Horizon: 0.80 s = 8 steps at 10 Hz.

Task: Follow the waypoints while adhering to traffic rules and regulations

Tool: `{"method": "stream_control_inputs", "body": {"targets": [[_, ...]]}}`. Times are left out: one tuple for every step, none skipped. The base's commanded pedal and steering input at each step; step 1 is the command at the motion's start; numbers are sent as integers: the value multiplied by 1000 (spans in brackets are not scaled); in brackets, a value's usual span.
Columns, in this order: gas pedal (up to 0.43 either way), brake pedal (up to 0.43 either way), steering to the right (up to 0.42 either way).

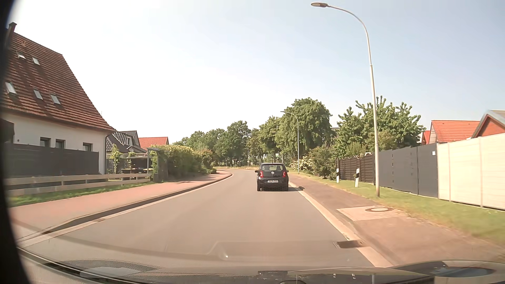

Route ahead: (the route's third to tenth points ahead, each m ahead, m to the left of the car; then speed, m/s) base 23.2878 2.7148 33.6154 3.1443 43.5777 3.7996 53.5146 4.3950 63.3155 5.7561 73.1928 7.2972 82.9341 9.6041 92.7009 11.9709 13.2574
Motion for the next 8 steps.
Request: {"method": "stream_control_inputs", "body": {"targets": [[169, 0, 6], [169, 0, 5], [169, 0, 4], [169, 0, 3], [169, 0, 3], [169, 0, 1], [169, 0, -3], [169, 0, -6]]}}
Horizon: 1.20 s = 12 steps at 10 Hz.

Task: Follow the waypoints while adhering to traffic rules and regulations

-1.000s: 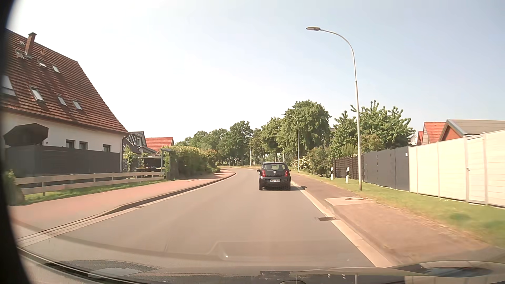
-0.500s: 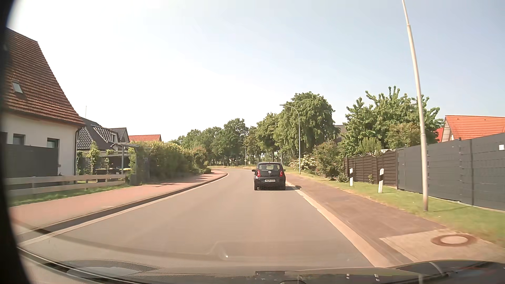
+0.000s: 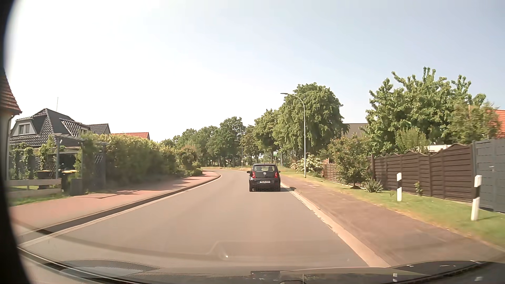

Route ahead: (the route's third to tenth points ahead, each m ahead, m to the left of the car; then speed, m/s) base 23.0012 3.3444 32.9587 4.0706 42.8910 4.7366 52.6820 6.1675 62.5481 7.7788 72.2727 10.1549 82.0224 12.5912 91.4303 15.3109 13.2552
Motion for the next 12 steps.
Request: {"method": "stream_control_inputs", "body": {"targets": [[177, 0, -8], [177, 0, -8], [177, 0, -9], [177, 0, -10], [189, 0, -11], [189, 0, -11], [189, 0, -12], [189, 0, -15], [189, 0, -15], [197, 0, -15], [197, 0, -15], [197, 0, -15]]}}
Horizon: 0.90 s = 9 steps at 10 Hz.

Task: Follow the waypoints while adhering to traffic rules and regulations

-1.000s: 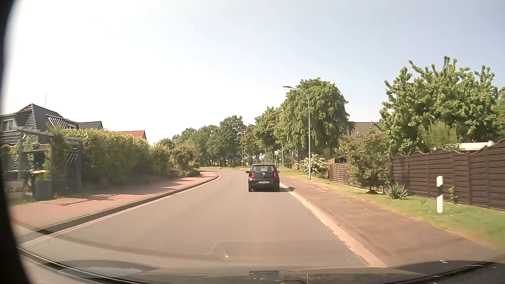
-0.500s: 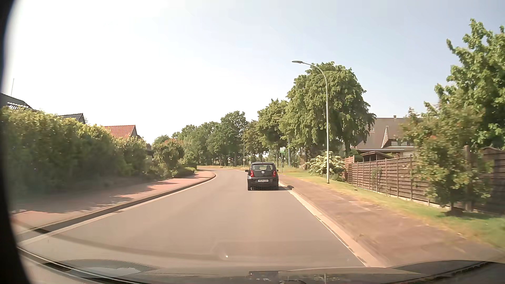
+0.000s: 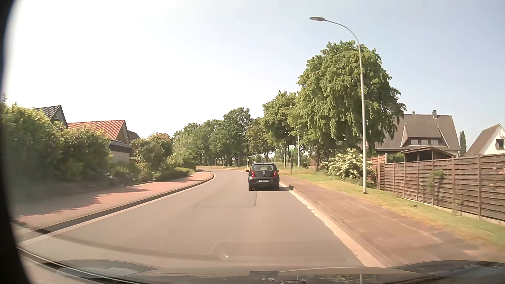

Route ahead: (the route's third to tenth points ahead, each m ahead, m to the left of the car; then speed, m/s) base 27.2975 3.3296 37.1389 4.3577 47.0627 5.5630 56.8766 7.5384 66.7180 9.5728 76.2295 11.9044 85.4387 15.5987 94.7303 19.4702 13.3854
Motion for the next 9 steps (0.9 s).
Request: {"method": "stream_control_inputs", "body": {"targets": [[197, 0, -15], [197, 0, -15], [209, 0, -15], [209, 0, -14], [209, 0, -14], [209, 0, -14], [209, 0, -13], [209, 0, -13], [209, 0, -12]]}}
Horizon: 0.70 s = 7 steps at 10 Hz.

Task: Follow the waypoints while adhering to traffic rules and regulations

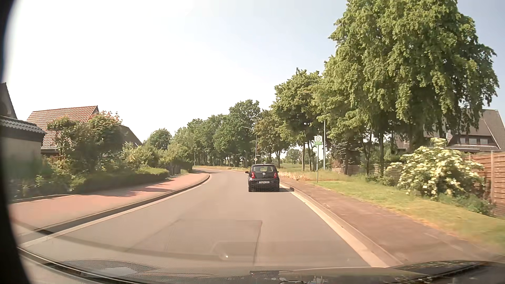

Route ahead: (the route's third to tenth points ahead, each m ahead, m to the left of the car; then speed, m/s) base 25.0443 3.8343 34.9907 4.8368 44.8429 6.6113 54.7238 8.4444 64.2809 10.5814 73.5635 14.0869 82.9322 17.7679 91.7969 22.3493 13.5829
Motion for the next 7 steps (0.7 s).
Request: {"method": "stream_control_inputs", "body": {"targets": [[209, 0, -12], [209, 0, -12], [209, 0, -12], [209, 0, -12], [209, 0, -12], [209, 0, -13], [209, 0, -14]]}}
